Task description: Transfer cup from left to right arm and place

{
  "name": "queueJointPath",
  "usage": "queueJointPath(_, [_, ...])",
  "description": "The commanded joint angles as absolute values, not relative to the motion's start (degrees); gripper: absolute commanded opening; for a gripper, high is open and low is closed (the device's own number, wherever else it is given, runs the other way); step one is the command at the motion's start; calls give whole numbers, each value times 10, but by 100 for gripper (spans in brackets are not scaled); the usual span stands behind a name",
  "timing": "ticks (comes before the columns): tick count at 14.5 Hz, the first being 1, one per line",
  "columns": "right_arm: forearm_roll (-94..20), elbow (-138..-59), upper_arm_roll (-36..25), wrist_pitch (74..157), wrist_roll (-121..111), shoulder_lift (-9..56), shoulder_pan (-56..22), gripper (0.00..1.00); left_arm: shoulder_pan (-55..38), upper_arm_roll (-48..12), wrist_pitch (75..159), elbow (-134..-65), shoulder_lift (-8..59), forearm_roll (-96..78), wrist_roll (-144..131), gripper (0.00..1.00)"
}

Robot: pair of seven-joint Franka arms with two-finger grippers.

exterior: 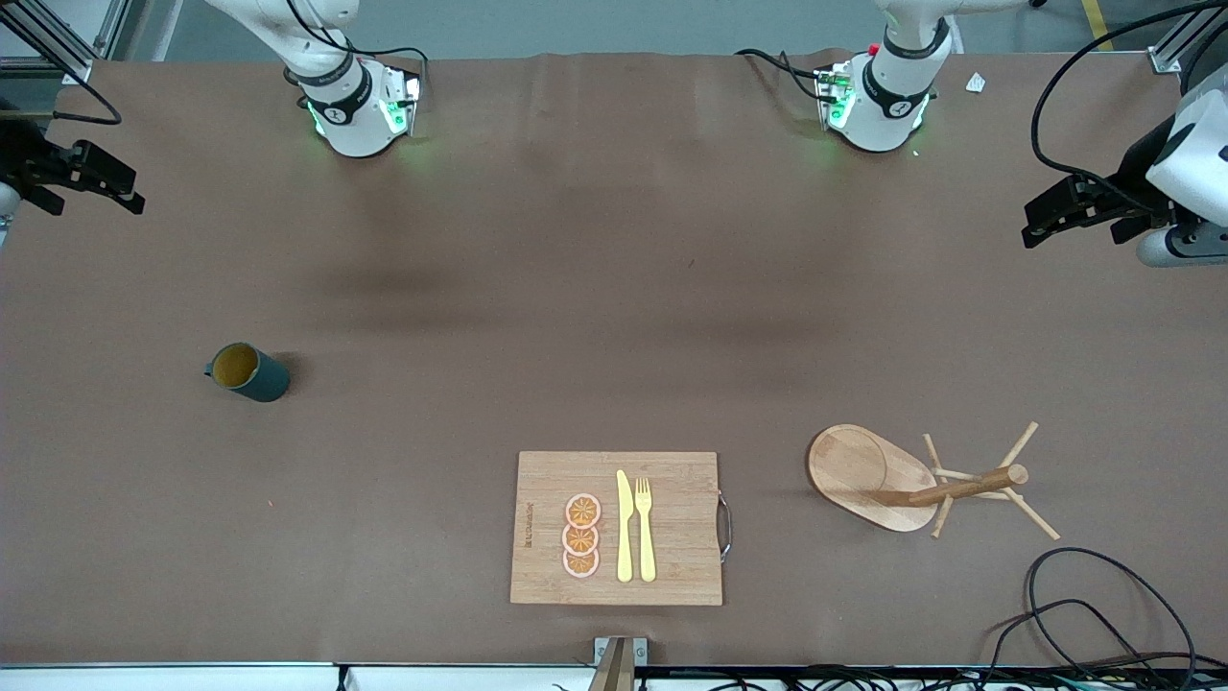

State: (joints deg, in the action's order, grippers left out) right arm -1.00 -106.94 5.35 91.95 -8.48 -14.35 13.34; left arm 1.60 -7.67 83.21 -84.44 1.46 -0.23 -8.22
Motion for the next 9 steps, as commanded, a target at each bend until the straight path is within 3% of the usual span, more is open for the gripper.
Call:
queueJointPath(1, [1, -1029, 60, 891, -80, -140, 138, 100, 18, -77, 825, -832, 18, 4, -78, 100])
queueJointPath(9, [3, -1014, 61, 886, -81, -133, 134, 100, 18, -77, 825, -824, 31, 1, -79, 100])
